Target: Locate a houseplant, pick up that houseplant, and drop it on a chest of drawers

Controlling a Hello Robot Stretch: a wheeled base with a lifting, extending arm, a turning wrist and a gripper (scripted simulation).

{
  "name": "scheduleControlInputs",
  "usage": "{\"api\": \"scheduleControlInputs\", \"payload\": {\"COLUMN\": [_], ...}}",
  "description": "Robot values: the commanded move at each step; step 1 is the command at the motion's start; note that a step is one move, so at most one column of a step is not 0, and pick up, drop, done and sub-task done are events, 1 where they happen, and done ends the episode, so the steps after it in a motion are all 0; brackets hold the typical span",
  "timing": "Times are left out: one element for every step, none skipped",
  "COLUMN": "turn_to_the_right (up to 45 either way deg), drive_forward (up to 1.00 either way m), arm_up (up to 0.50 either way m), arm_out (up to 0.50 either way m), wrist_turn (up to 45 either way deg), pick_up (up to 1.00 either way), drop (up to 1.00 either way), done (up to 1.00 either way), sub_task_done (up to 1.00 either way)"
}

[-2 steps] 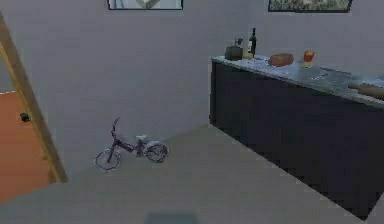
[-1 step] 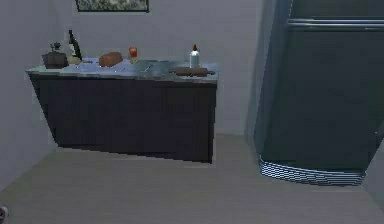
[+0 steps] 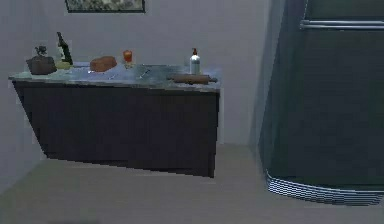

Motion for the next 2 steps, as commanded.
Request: {"api": "scheduleControlInputs", "payload": {"turn_to_the_right": [-15.0, 0.0], "drive_forward": [0.0, 0.25], "arm_up": [0.0, 0.0], "arm_out": [0.0, 0.0], "wrist_turn": [0.0, 0.0], "pick_up": [0.0, 0.0], "drop": [0.0, 0.0], "done": [0.0, 0.0], "sub_task_done": [0.0, 0.0]}}
